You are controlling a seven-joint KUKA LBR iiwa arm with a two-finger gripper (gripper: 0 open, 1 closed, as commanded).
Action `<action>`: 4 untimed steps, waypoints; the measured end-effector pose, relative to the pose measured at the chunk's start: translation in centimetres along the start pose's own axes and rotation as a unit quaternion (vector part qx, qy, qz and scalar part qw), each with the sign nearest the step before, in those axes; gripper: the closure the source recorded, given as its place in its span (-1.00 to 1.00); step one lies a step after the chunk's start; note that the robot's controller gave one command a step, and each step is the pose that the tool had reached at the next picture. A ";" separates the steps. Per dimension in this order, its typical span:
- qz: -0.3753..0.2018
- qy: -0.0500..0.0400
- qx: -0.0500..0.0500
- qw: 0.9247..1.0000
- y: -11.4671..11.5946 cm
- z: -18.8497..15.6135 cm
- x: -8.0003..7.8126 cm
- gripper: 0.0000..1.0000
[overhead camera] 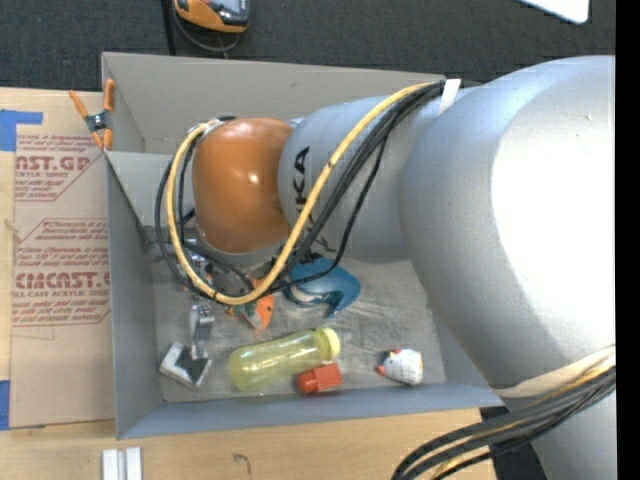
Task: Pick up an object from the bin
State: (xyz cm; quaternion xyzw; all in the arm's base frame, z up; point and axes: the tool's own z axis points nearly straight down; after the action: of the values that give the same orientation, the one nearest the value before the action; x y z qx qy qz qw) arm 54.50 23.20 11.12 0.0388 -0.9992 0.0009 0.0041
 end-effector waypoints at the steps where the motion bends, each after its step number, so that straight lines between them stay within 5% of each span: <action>1: 0.000 0.000 0.000 1.000 0.0 0.0 0.0 -1.00; 2: -0.107 -0.006 -0.001 0.994 -5.1 1.4 -1.5 -1.00; 3: -0.107 -0.006 -0.001 0.994 -5.1 1.4 -1.5 -1.00; 4: 0.011 -0.005 -0.002 1.000 -5.2 2.6 -1.6 -1.00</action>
Offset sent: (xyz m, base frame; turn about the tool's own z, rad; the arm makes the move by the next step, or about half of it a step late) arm 0.0078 -0.0582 0.0054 -0.3694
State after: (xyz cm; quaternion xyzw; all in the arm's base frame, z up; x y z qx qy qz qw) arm 56.51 18.16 8.54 0.0281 -0.9996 -0.0009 -0.0004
